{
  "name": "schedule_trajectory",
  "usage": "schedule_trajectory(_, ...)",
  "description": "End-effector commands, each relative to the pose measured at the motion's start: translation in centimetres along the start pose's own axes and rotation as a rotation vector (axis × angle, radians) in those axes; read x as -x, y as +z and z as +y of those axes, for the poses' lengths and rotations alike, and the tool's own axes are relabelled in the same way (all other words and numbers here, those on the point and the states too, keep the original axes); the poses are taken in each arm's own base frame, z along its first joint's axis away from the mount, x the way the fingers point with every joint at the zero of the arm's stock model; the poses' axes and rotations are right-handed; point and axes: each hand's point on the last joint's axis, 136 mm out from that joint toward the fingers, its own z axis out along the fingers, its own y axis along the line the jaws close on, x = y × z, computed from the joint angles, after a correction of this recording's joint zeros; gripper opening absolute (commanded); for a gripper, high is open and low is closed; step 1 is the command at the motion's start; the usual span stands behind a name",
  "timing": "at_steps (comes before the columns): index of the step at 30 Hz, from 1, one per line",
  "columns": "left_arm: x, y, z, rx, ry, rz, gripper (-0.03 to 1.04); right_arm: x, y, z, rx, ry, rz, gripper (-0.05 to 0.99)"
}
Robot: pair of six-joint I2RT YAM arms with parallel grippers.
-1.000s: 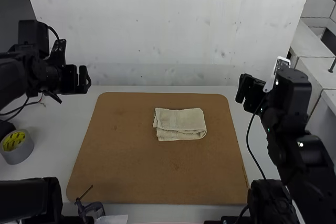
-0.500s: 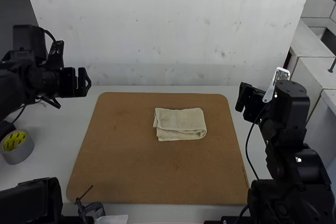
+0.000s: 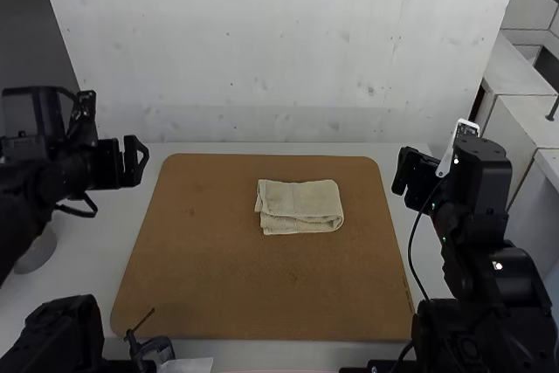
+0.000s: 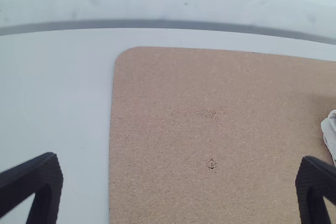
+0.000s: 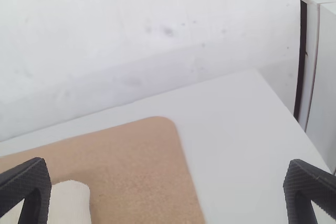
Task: Fold the towel.
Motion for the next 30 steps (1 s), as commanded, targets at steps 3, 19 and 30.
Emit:
schedule_trajectory(3, -0.3, -0.2, -0.5, -0.049, -0.050, -0.048, 1.00, 1.5, -0.5, -0.1, -0.007, 0.015, -0.038, 0.96)
schedule_trajectory(19, -2.5, 1.4, -1.0, 0.016, 0.020, -0.073, 1.00, 2.9, -1.6, -0.8, -0.054, 0.017, -0.044, 0.96)
schedule_trajectory(30, -1.7, -2.0, -1.6, 0.036, 0.069, -0.328, 1.00, 2.9, -1.7, -0.8, -0.056, 0.030, -0.042, 0.96)
